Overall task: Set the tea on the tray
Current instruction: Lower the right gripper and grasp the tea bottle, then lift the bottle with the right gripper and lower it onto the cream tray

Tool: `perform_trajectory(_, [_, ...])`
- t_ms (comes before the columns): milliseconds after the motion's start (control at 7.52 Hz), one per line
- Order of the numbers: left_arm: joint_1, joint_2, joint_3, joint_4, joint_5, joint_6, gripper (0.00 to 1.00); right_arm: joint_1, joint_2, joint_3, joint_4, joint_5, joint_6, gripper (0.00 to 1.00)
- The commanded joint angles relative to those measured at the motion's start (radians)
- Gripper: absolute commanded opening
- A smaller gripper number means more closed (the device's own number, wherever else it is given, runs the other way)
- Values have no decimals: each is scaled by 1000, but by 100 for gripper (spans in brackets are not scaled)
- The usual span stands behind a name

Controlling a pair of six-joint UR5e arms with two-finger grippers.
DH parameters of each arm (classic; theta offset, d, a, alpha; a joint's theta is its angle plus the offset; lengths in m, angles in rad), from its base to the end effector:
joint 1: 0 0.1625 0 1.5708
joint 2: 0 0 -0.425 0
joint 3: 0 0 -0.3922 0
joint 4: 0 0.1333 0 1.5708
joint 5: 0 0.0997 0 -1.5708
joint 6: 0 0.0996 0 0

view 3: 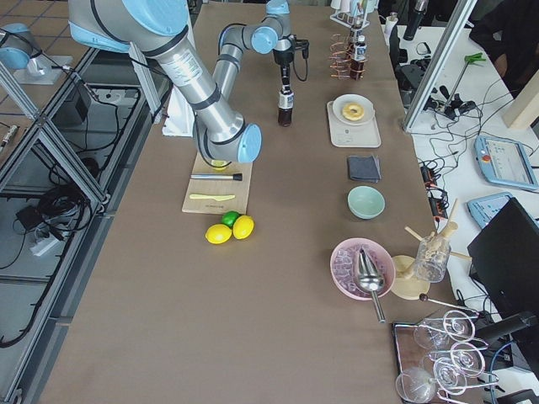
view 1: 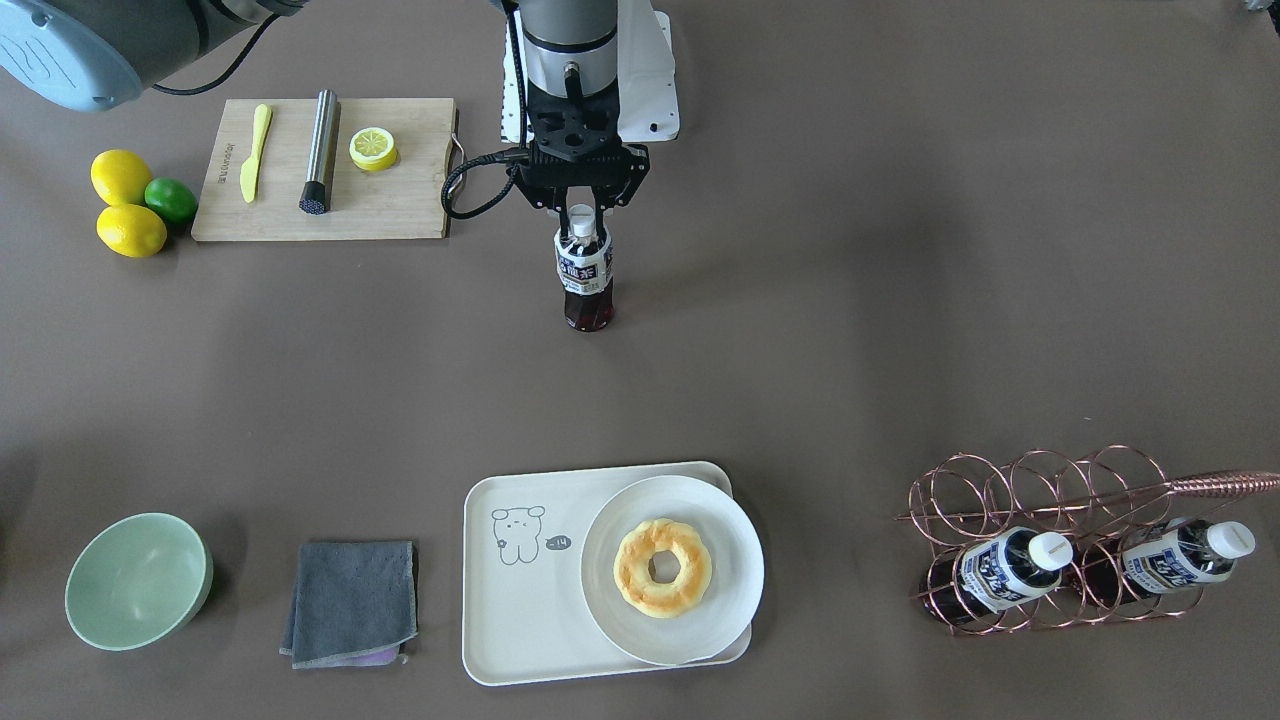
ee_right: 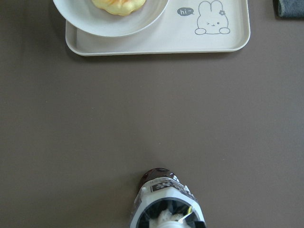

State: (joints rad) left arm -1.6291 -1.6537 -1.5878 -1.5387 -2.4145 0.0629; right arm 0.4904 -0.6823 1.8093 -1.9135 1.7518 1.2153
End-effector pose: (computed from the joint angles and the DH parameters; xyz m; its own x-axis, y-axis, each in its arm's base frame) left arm -0.0896 -0.5251 0.6062 0.6689 0.0744 -0.7397 0.0161 0.9933 0.1145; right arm -0.5085 -0.4023 0.0752 0.7076 -0.0103 0.7065 -0.1118 0.9857 0.1264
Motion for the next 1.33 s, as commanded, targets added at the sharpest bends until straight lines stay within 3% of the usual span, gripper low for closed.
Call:
perform_trajectory(0, [0, -1, -1, 0, 0, 0, 98, 80, 12, 2, -4, 32, -17, 0])
perform_trajectory(266, [0, -1, -3, 2, -2, -3, 98, 204, 68, -59, -15, 139, -81, 0])
perform_trajectory(532, [0, -3, -8, 3, -5, -11, 98, 325, 166, -254, -18, 224, -214, 0])
perform_trajectory(798, [2, -14, -6, 3, -5, -11, 98, 407, 174, -365, 11, 245, -345, 0])
perform_trajectory(1197, [8, -24, 2, 3, -2, -12, 98, 445, 184, -580, 222, 241, -341, 0])
